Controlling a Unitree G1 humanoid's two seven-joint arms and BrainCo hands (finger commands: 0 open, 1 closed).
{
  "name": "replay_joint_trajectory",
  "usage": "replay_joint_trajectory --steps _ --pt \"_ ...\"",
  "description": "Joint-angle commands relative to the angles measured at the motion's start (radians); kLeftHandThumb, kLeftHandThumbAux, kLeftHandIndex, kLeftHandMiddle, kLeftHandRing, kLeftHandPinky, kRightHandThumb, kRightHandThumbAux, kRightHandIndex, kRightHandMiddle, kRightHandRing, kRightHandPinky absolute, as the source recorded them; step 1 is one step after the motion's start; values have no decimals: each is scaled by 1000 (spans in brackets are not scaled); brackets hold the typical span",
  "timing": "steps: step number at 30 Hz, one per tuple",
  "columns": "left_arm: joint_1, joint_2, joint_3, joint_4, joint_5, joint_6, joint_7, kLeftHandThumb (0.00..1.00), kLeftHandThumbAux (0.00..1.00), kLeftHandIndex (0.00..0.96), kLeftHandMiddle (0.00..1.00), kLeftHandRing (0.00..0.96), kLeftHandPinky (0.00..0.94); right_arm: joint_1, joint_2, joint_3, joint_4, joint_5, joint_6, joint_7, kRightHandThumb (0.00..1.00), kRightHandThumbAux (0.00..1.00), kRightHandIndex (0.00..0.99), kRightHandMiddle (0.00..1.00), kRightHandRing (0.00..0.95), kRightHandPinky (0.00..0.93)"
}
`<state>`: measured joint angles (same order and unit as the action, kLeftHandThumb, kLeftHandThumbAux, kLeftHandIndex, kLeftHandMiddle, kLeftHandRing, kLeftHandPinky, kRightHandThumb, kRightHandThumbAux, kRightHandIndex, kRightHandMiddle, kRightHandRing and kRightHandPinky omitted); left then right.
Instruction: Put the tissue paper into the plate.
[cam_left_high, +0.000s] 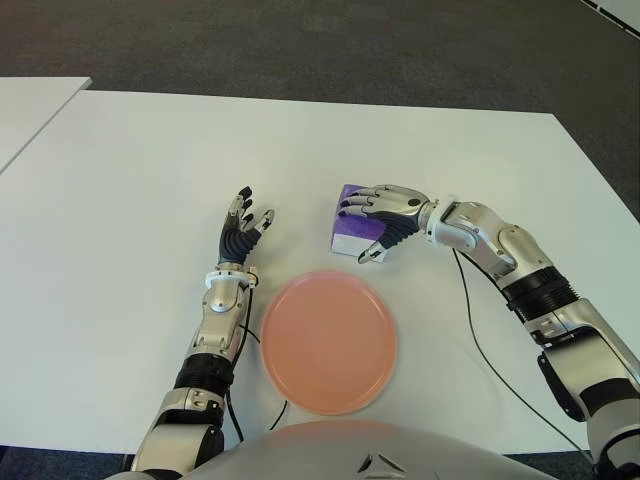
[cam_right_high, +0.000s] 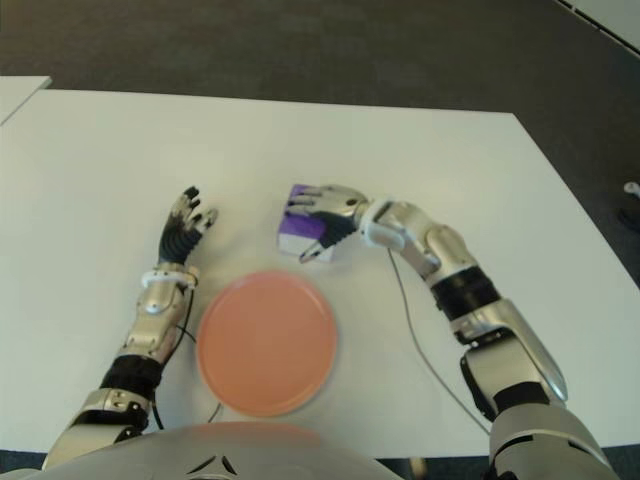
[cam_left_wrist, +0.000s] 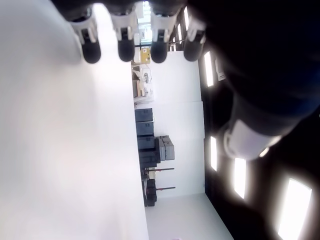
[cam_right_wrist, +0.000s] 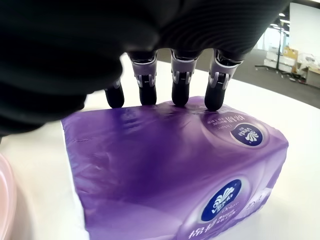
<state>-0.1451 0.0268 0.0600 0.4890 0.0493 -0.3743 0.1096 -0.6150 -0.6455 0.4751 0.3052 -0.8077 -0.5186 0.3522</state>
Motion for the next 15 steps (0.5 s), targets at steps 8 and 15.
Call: replay_joint_trajectory --steps 8,15 --pt "8 -3 4 9 -10 3 -3 196 655 87 75 53 62 -7 -19 -59 67 52 -45 -71 337 295 0 0 0 0" --pt "20 -2 -2 -8 -5 1 -3 209 648 86 71 44 35 7 -17 -104 42 82 -34 -85 319 316 0 0 0 0"
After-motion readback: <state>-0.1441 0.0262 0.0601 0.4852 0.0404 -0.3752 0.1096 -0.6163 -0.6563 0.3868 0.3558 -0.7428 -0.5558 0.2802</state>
